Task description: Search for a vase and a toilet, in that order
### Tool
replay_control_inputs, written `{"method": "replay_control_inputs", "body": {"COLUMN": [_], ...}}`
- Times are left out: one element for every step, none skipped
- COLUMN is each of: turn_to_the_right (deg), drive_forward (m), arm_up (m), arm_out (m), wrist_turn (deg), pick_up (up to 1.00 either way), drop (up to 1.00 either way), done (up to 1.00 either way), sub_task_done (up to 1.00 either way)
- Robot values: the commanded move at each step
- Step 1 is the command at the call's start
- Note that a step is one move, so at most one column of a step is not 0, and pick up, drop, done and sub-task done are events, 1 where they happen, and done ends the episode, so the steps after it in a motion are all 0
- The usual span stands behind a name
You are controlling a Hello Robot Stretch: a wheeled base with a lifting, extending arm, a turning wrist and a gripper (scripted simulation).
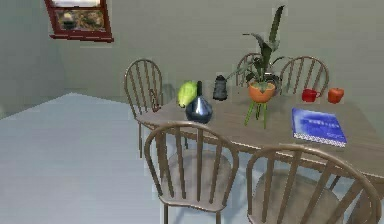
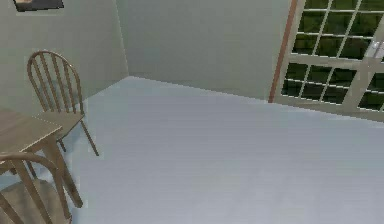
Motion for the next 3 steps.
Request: {"method": "replay_control_inputs", "body": {"turn_to_the_right": [0.0,-45.0,-21.0], "drive_forward": [0.0,0.0,0.0], "arm_up": [0.0,0.0,0.0], "arm_out": [0.0,0.0,0.0], "wrist_turn": [0.0,0.0,0.0], "pick_up": [0.0,0.0,0.0], "drop": [0.0,0.0,0.0], "done": [0.0,0.0,0.0], "sub_task_done": [1.0,0.0,0.0]}}
